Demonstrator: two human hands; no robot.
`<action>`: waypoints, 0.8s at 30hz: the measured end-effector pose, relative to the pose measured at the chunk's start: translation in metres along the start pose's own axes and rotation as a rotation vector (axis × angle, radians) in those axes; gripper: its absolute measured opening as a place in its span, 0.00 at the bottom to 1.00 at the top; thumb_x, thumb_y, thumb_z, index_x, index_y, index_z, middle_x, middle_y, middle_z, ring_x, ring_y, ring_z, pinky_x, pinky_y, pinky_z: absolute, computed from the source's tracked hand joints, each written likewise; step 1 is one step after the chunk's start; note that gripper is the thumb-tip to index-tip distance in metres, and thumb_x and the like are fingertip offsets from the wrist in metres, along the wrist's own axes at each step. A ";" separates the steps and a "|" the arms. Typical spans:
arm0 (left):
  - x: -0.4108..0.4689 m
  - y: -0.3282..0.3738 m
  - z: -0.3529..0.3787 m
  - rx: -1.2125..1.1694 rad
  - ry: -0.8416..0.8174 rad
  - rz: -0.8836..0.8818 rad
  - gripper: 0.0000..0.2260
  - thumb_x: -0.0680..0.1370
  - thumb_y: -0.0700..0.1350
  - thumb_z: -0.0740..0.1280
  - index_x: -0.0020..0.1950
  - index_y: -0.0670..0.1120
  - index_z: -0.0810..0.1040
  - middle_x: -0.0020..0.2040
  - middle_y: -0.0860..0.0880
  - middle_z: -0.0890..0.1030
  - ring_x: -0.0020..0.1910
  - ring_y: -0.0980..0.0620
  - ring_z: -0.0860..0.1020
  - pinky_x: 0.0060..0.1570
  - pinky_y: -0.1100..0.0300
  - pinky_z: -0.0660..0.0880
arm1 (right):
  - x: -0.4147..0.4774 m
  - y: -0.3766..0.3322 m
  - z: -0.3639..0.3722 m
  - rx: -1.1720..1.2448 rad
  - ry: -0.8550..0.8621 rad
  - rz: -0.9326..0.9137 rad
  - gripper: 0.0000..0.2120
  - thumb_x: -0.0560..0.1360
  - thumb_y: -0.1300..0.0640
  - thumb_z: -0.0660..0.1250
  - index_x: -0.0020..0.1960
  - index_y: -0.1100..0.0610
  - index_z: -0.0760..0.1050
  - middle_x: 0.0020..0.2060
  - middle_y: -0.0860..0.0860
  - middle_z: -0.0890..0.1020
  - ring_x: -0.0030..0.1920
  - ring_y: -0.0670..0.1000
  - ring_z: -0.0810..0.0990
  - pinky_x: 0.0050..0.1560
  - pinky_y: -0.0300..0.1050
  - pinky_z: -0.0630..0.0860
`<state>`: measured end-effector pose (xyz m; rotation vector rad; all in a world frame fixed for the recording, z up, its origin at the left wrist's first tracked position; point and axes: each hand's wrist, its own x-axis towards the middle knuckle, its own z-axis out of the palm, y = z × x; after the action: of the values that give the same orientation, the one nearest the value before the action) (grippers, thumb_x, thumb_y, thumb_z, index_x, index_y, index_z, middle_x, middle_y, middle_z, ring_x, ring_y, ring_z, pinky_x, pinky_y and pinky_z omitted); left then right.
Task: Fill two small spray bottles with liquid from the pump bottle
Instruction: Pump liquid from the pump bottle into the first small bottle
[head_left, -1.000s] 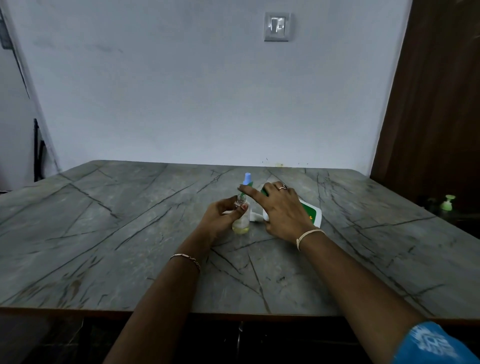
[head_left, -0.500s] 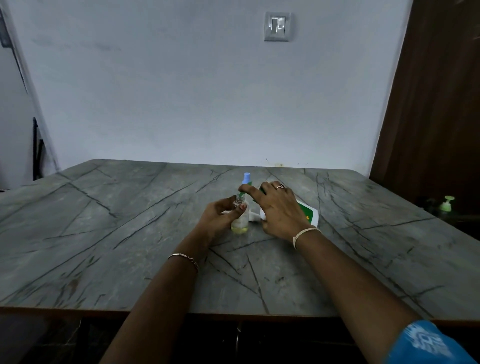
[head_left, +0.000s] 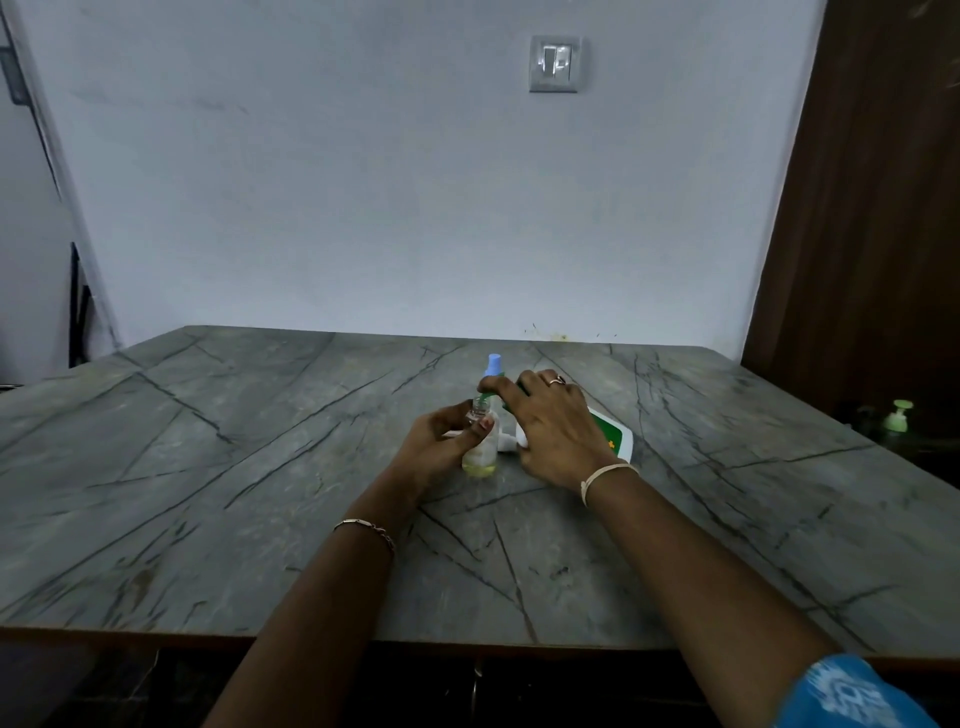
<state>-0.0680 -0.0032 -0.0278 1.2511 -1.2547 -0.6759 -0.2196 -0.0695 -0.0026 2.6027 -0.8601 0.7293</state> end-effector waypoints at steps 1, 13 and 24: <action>0.000 -0.001 0.000 -0.006 0.007 -0.007 0.06 0.76 0.44 0.68 0.50 0.54 0.78 0.48 0.51 0.82 0.50 0.51 0.80 0.55 0.51 0.78 | -0.002 0.002 0.000 -0.016 -0.003 -0.007 0.40 0.67 0.57 0.71 0.73 0.43 0.57 0.54 0.53 0.74 0.57 0.56 0.71 0.54 0.53 0.70; -0.001 -0.001 0.000 -0.002 0.018 -0.006 0.05 0.75 0.45 0.70 0.49 0.55 0.79 0.48 0.50 0.83 0.50 0.50 0.82 0.55 0.50 0.78 | -0.001 -0.002 -0.002 0.020 0.000 0.022 0.37 0.68 0.58 0.70 0.72 0.45 0.58 0.56 0.52 0.74 0.59 0.56 0.70 0.55 0.53 0.69; -0.002 0.000 0.000 0.020 0.028 -0.015 0.13 0.75 0.47 0.70 0.59 0.50 0.77 0.51 0.48 0.82 0.53 0.50 0.80 0.57 0.51 0.77 | -0.007 0.003 -0.005 -0.040 -0.050 0.007 0.42 0.68 0.57 0.69 0.74 0.40 0.51 0.55 0.52 0.73 0.59 0.55 0.70 0.55 0.52 0.69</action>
<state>-0.0685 -0.0019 -0.0284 1.2838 -1.2326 -0.6562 -0.2281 -0.0666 -0.0013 2.5940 -0.8901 0.6443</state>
